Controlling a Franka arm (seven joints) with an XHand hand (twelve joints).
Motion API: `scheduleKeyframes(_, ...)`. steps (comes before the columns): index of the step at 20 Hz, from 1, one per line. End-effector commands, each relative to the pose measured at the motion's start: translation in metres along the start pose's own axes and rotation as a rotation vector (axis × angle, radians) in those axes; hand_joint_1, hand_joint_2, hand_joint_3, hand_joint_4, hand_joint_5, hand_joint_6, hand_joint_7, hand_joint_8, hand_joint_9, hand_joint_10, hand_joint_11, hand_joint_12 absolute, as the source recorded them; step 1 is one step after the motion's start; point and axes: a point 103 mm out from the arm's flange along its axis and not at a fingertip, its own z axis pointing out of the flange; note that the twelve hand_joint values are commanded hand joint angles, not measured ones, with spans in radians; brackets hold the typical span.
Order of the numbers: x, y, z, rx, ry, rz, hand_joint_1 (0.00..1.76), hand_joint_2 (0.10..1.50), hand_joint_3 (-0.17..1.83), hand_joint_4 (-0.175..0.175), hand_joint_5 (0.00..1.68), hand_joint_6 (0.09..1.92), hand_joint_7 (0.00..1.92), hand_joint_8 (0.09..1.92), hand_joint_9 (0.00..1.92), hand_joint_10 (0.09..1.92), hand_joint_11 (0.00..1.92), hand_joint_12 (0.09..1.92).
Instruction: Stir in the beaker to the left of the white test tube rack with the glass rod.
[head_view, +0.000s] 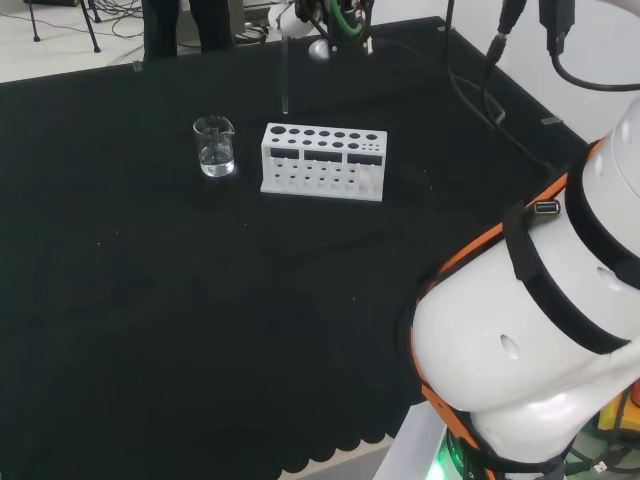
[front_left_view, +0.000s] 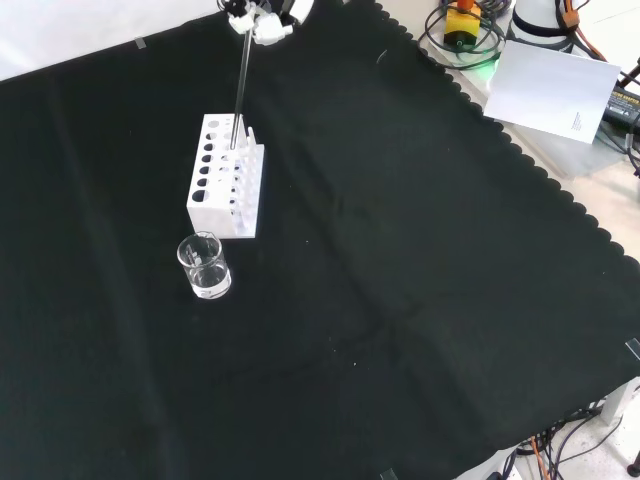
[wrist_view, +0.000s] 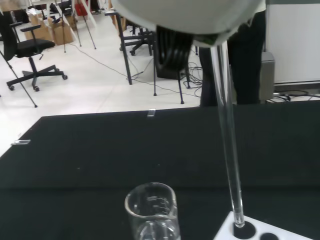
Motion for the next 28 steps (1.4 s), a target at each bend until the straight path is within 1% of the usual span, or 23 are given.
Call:
scheduleKeyframes(1, 0.026, 0.019, 0.001, -0.007, 0.03, -0.086, 1.3, 0.62, 0.91, -0.175, 1.04, 0.93, 1.16, 1.27, 1.72, 0.77, 1.74, 0.62)
scheduleKeyframes(5, 0.033, 0.039, 0.004, -0.004, 0.043, -0.135, 1.3, 0.62, 0.91, -0.175, 1.04, 0.93, 1.16, 1.27, 1.72, 0.77, 1.74, 0.62)
scheduleKeyframes(10, 0.034, 0.059, 0.003, 0.018, 0.038, -0.175, 1.3, 0.62, 0.92, -0.175, 1.05, 0.93, 1.16, 1.27, 1.72, 0.77, 1.74, 0.62)
scheduleKeyframes(12, 0.034, 0.066, 0.0, 0.018, 0.031, -0.18, 1.3, 0.62, 0.92, -0.175, 1.05, 0.93, 1.16, 1.27, 1.72, 0.77, 1.74, 0.62)
scheduleKeyframes(17, 0.041, 0.083, -0.001, 0.011, 0.044, -0.197, 1.3, 0.62, 0.92, -0.175, 1.05, 0.93, 1.16, 1.27, 1.72, 0.77, 1.74, 0.62)
scheduleKeyframes(22, 0.048, 0.093, 0.012, 0.033, 0.054, -0.223, 1.3, 0.62, 0.92, -0.175, 1.05, 0.93, 1.17, 1.26, 1.72, 0.77, 1.74, 0.62)
scheduleKeyframes(25, 0.053, 0.102, 0.019, 0.044, 0.073, -0.247, 1.3, 0.62, 0.92, -0.175, 1.05, 0.92, 1.17, 1.26, 1.72, 0.77, 1.74, 0.62)
scheduleKeyframes(28, 0.056, 0.105, 0.028, 0.054, 0.078, -0.25, 1.3, 0.62, 0.92, -0.175, 1.05, 0.92, 1.17, 1.26, 1.72, 0.77, 1.74, 0.62)
